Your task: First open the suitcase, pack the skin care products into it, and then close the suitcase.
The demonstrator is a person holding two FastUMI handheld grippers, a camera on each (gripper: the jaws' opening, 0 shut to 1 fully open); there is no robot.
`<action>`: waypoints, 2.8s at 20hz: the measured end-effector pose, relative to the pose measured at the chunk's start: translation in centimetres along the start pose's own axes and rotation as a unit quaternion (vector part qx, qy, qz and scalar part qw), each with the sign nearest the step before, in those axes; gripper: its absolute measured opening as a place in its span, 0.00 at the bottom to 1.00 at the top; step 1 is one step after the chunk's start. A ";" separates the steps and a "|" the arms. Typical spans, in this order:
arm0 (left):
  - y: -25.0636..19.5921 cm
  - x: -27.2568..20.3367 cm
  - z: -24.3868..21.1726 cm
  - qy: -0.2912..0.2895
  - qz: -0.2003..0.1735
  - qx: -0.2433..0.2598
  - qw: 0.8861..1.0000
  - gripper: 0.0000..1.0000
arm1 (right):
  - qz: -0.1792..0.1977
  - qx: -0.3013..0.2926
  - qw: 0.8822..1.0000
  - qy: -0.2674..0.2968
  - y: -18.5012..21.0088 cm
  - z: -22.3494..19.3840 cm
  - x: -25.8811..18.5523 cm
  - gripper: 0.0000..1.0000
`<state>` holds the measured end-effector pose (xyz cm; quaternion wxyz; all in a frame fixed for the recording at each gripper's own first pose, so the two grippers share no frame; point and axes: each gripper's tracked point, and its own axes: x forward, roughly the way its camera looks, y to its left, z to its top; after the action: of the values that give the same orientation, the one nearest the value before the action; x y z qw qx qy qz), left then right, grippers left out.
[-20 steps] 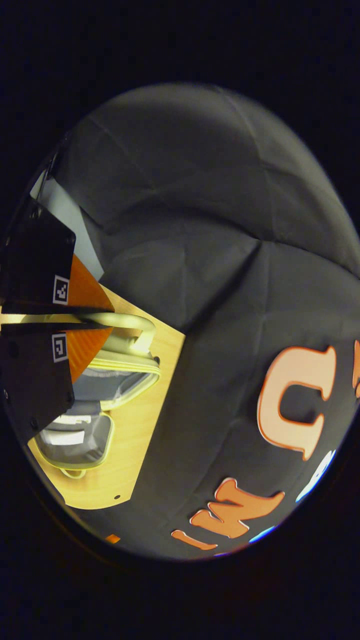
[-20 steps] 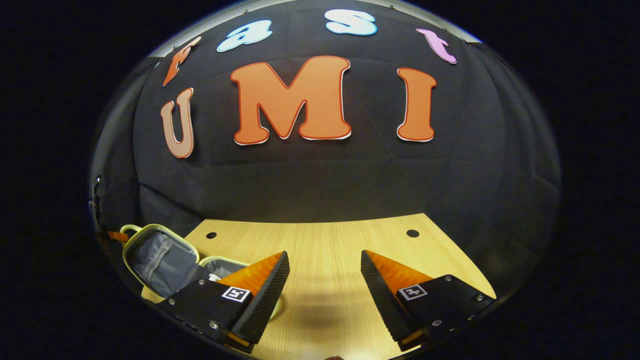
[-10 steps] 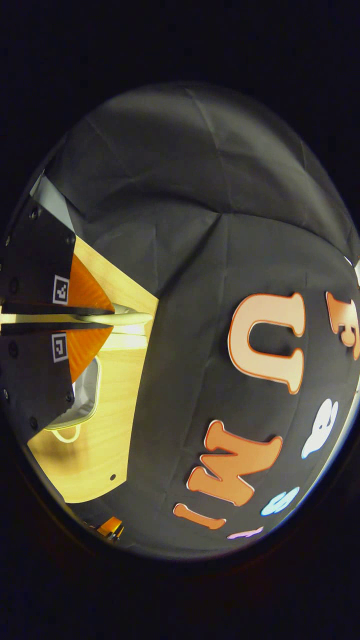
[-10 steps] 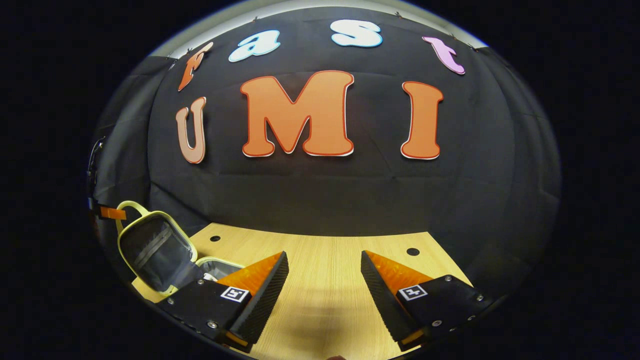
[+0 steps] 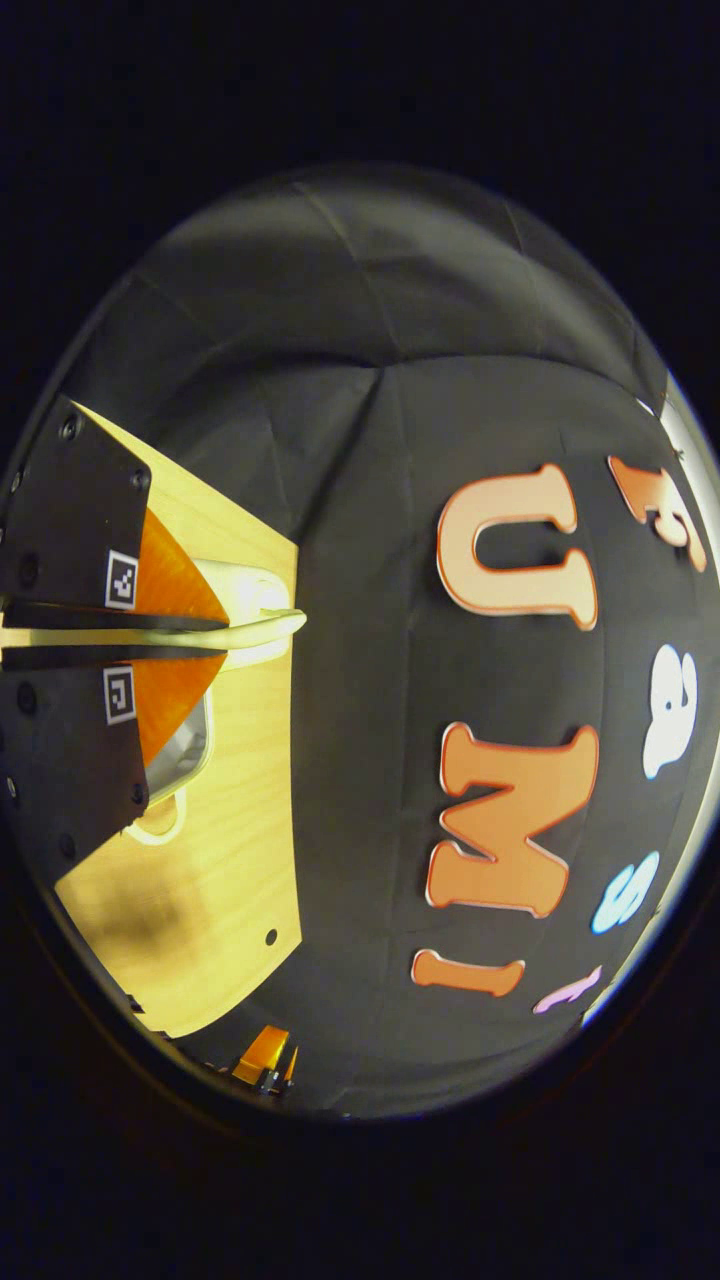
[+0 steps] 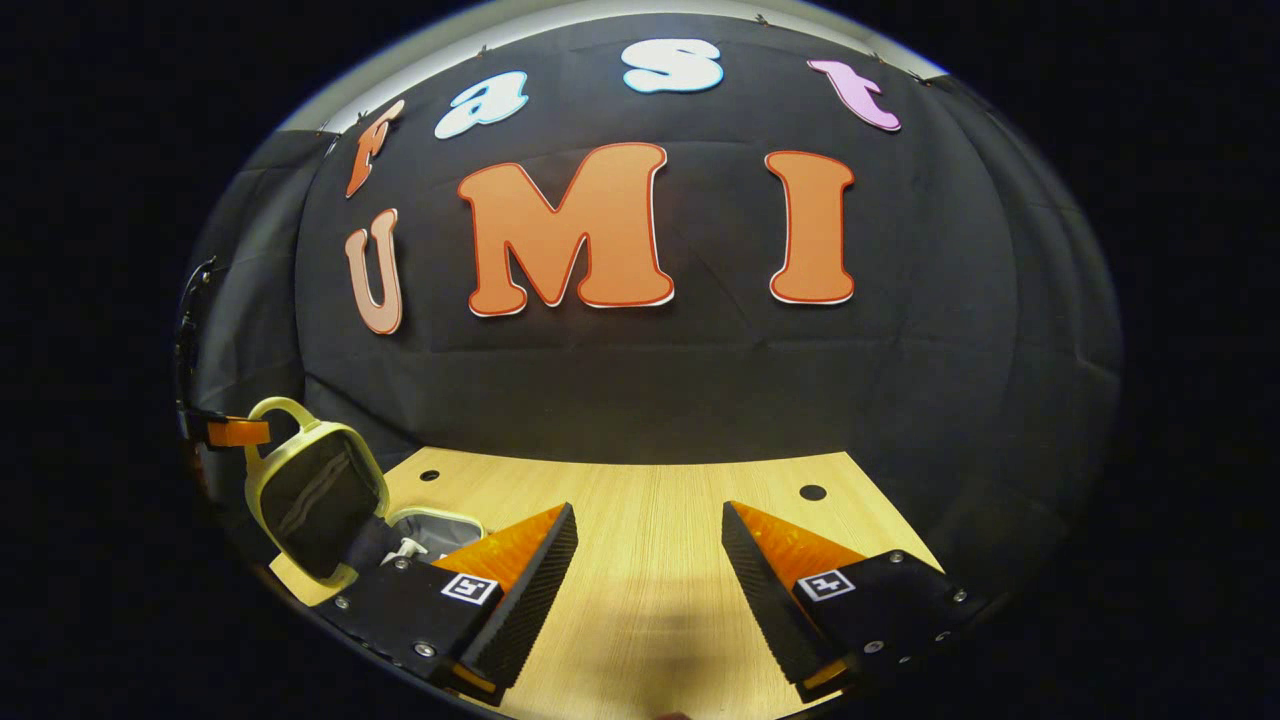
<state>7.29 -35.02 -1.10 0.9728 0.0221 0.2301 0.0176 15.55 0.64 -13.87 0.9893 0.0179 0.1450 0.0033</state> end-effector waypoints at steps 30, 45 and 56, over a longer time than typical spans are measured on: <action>-23.2 6.4 -20.0 0.166 -0.127 0.181 0.961 0.07 | -0.011 0.015 1.000 0.023 -3.5 -2.5 -3.1 0.93; -29.1 2.7 -6.2 -0.085 -0.125 0.074 0.986 0.99 | 0.009 -0.023 0.998 -0.064 -2.7 2.2 -3.9 0.94; -28.7 -0.4 -0.4 -0.212 -0.054 0.036 0.975 1.00 | 0.059 -0.034 0.990 -0.123 1.8 5.7 -5.4 0.94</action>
<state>7.42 -63.65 -2.73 0.9975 0.0476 0.0197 -0.0480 12.04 2.15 -6.77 0.9977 -0.0071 0.0210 0.0647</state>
